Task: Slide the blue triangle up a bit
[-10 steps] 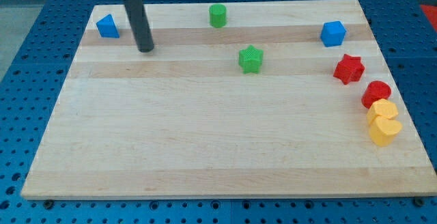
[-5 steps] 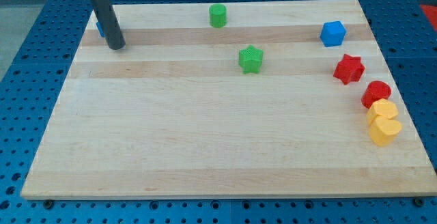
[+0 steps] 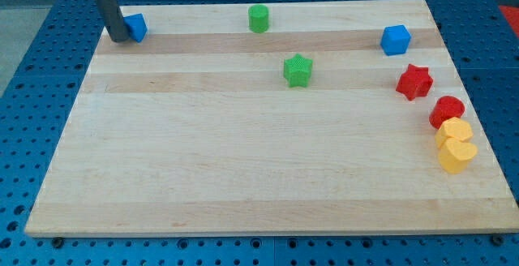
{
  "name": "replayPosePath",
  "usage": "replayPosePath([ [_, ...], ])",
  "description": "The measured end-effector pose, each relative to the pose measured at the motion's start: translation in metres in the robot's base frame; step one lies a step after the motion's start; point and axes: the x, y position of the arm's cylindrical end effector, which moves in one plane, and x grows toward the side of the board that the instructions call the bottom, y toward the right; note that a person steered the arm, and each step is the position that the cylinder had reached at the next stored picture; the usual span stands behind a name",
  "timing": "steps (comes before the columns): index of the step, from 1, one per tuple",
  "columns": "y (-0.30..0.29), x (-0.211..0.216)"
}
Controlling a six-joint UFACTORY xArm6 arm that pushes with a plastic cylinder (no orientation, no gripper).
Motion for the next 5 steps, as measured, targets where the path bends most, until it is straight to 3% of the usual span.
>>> replayPosePath([
  [5, 0.011, 0.014],
])
